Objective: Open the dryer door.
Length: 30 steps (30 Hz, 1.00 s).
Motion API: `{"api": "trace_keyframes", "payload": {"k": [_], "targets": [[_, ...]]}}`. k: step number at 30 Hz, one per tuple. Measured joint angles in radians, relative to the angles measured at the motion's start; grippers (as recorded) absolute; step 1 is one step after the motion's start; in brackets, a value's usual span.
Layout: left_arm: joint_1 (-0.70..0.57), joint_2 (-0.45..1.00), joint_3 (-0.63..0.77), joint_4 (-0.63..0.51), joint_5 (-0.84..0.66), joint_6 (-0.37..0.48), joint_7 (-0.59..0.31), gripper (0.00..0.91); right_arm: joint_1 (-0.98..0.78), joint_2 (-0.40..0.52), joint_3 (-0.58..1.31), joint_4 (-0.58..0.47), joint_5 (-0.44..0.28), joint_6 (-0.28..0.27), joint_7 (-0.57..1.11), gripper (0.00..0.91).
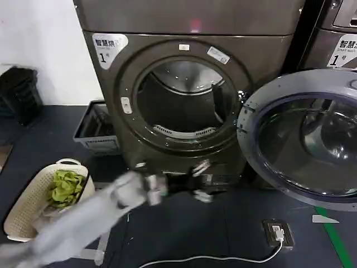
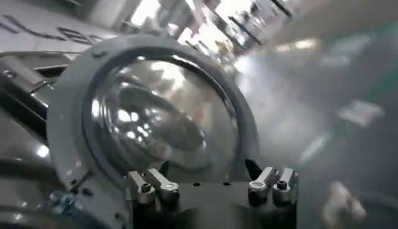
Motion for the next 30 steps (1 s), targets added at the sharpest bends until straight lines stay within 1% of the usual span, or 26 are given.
{"api": "trace_keyframes", "payload": {"k": [2,5,10,15,19,22,23,27,30], "targets": [[0.033,0.057,-0.044,-0.015,0.044,-0.025,0.014,0.907,0.005,-0.01,-0.013,-0.004,0.0,0.0,-0.002,0.907],[0.095,0.149,-0.138,-0.017,0.148,-0.11,0.032,0.907,0.011,-0.021,-0.032,-0.013,0.0,0.004,-0.003,0.907],[0.209,0.296,-0.338,0.01,0.35,-0.263,0.047,0.907,0.027,-0.038,-0.072,-0.018,0.0,0.006,-0.006,0.907],[0.309,0.433,-0.508,0.048,0.499,-0.361,0.057,0.907,0.049,-0.056,-0.107,-0.042,0.0,0.016,-0.006,0.907],[0.404,0.541,-0.639,0.082,0.637,-0.361,0.049,0.907,0.061,-0.063,-0.125,-0.064,0.0,0.037,-0.01,0.907],[0.476,0.609,-0.712,0.104,0.753,-0.361,0.003,0.907,0.073,-0.075,-0.137,-0.081,0.0,0.073,-0.024,0.907],[0.501,0.629,-0.732,0.11,0.796,-0.361,-0.008,0.907,0.077,-0.075,-0.141,-0.083,0.001,0.077,-0.027,0.907],[0.598,0.681,-0.799,0.119,0.954,-0.361,-0.009,0.907,0.093,-0.075,-0.16,-0.093,0.036,0.098,-0.031,0.907],[0.678,0.697,-0.837,0.117,1.074,-0.361,-0.01,0.907,0.102,-0.073,-0.174,-0.099,0.046,0.105,-0.033,0.907]]}}
